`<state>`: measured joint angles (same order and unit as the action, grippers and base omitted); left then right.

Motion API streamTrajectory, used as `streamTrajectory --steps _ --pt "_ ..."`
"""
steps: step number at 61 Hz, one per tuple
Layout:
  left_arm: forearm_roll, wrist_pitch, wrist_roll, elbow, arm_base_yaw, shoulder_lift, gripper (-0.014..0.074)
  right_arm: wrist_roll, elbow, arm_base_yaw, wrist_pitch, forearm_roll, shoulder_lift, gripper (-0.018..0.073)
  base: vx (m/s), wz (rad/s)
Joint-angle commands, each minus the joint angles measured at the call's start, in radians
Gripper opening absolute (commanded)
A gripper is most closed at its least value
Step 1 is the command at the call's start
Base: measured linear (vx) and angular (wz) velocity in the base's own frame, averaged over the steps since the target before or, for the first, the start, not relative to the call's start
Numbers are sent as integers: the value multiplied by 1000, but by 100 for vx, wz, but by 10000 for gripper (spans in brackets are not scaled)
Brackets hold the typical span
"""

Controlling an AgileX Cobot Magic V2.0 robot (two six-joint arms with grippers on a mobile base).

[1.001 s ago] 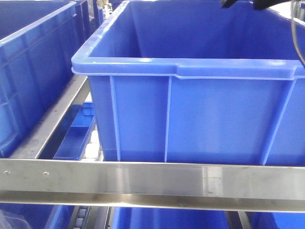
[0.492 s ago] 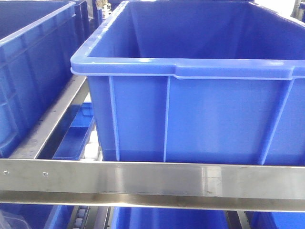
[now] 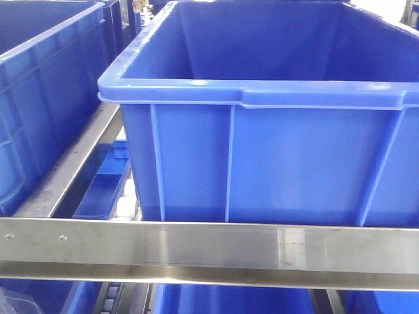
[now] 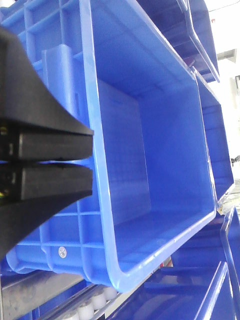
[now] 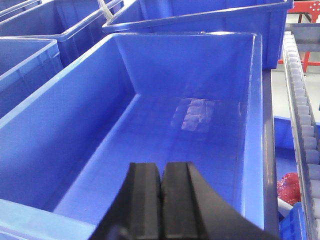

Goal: Pick red cube and place on left shelf
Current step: 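Raise the empty right gripper up out of the blue bin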

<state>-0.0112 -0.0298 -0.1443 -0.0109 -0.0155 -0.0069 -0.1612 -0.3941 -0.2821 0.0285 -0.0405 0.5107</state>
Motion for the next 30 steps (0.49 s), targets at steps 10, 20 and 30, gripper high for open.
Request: streamTrajectory --steps 10,20,30 --pt "-5 90 -1 -22 -5 7 106 6 -29 3 -73 -14 -2 57 1 4" --pt "-5 90 -1 -22 -5 7 106 6 -29 3 -76 -14 -2 57 -2 -9" --pt "-5 90 -1 -22 -5 7 106 6 -29 3 -80 -14 -2 57 0 0"
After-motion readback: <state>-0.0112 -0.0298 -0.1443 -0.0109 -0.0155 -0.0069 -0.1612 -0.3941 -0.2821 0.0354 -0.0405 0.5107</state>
